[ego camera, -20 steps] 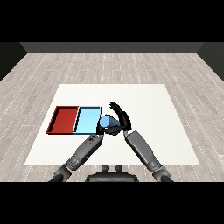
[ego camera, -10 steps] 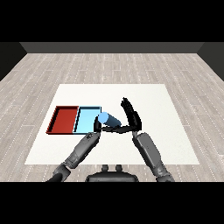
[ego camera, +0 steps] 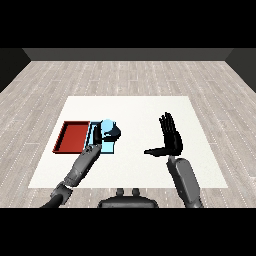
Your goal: Pick the blue can and put it in the blue box
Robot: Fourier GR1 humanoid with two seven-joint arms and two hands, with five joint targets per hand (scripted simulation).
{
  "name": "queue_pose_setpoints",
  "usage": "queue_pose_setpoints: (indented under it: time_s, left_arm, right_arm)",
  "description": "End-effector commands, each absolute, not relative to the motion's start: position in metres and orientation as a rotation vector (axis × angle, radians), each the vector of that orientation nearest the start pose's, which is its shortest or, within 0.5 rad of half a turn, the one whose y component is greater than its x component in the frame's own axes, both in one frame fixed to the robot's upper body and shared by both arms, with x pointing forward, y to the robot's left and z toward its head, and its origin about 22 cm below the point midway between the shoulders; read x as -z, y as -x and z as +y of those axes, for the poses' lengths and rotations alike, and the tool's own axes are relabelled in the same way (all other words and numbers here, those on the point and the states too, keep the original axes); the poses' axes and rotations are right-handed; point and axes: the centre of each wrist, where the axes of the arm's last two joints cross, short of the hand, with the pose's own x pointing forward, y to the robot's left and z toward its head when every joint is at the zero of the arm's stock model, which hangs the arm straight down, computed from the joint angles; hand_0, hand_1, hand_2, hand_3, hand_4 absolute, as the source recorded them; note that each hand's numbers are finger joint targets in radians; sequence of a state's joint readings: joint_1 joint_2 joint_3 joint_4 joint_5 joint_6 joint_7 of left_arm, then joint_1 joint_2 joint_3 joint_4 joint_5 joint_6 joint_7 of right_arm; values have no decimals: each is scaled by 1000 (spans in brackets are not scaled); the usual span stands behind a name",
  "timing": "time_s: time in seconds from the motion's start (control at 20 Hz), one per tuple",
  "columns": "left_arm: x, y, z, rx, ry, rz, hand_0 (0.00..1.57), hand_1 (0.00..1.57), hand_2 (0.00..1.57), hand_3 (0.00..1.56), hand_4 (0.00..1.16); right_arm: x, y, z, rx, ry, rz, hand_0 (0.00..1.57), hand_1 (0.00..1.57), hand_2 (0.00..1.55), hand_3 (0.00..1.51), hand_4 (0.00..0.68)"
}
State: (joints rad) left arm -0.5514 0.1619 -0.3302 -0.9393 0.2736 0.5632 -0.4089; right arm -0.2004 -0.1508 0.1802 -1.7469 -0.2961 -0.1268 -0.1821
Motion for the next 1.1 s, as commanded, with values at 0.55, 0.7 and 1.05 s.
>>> queue_pose_setpoints:
  time_s: [0.55,0.7,1.05]
  left_arm:
    - [29,-392,239,215,-574,-1402,1571,1571,1569,1486,1047]
    - [56,-379,231,226,-607,-1308,1571,1571,1565,1460,1029]
    - [71,-370,233,96,-592,-1181,1146,1146,1136,1057,889]
  right_arm:
    - [-59,-292,-214,147,-277,-2030,0,0,0,0,0]
    - [-59,-281,-228,164,-280,-1987,0,0,0,0,0]
    - [-69,-287,-242,169,-214,-1985,0,0,0,0,0]
